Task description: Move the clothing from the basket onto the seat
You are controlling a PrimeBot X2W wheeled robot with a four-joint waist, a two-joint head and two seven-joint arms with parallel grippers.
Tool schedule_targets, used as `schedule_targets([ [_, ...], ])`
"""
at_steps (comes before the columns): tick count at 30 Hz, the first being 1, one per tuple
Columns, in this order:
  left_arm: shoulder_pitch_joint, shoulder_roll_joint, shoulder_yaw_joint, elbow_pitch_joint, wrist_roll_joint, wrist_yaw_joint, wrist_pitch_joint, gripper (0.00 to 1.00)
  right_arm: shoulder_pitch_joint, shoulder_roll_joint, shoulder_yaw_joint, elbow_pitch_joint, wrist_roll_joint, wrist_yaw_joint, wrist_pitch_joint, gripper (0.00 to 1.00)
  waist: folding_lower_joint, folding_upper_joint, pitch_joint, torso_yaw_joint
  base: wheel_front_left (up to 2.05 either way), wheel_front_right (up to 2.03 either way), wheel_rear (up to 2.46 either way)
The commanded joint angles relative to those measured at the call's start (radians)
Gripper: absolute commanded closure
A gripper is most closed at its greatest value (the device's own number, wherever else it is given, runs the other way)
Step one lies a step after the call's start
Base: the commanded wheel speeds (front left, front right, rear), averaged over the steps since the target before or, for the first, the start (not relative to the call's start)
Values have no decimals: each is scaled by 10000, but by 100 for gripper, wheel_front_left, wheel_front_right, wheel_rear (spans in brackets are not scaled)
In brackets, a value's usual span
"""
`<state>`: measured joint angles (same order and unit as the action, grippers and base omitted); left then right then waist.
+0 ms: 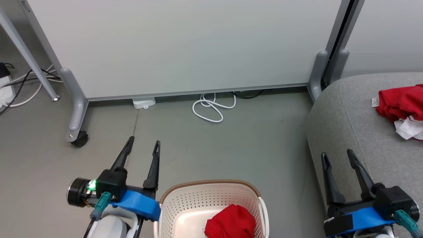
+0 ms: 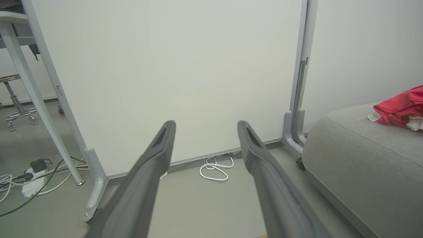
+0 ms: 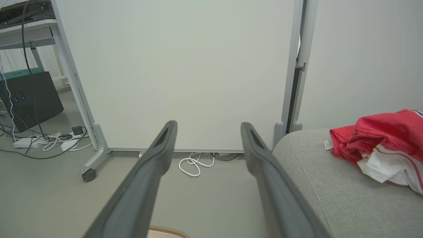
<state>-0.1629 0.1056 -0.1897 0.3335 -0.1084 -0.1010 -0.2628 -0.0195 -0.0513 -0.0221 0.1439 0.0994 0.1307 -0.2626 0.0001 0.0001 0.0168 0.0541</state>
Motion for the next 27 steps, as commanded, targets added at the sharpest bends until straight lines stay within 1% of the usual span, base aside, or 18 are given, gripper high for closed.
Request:
schedule_targets([
  [1, -359, 50, -153, 138, 77, -74, -30, 0, -207, 16, 8, -59, -50, 1, -33, 0, -1, -1, 208, -109, 0, 0, 0],
  [5, -1341, 101, -827, 806, 208, -224, -29, 0, -584, 15, 32, -182, -245, 1, -34, 0, -1, -1, 782, -330, 0, 0, 0],
  [10, -2717, 115, -1898, 1942, 230, -313, -29, 0, -1251, -10, 100, -343, -447, 1, -34, 0, -1, -1, 1854, -674, 0, 0, 0],
  [12, -3293, 121, -2621, 2404, 101, -313, -29, 0, -1590, -64, 124, -418, -500, 1, -34, 0, -1, -1, 2313, -819, 0, 0, 0],
  [20, -5200, 456, -5366, 4300, -669, -286, -30, 0, -2850, -217, 327, -656, -595, 1, -34, 0, -1, -1, 4129, -1368, 0, 0, 0],
  [27, -6391, 649, -7324, 5698, -1565, -288, -30, 0, -3574, -263, 436, -859, -645, 1, -34, 0, -1, -1, 5510, -1688, 0, 0, 0],
])
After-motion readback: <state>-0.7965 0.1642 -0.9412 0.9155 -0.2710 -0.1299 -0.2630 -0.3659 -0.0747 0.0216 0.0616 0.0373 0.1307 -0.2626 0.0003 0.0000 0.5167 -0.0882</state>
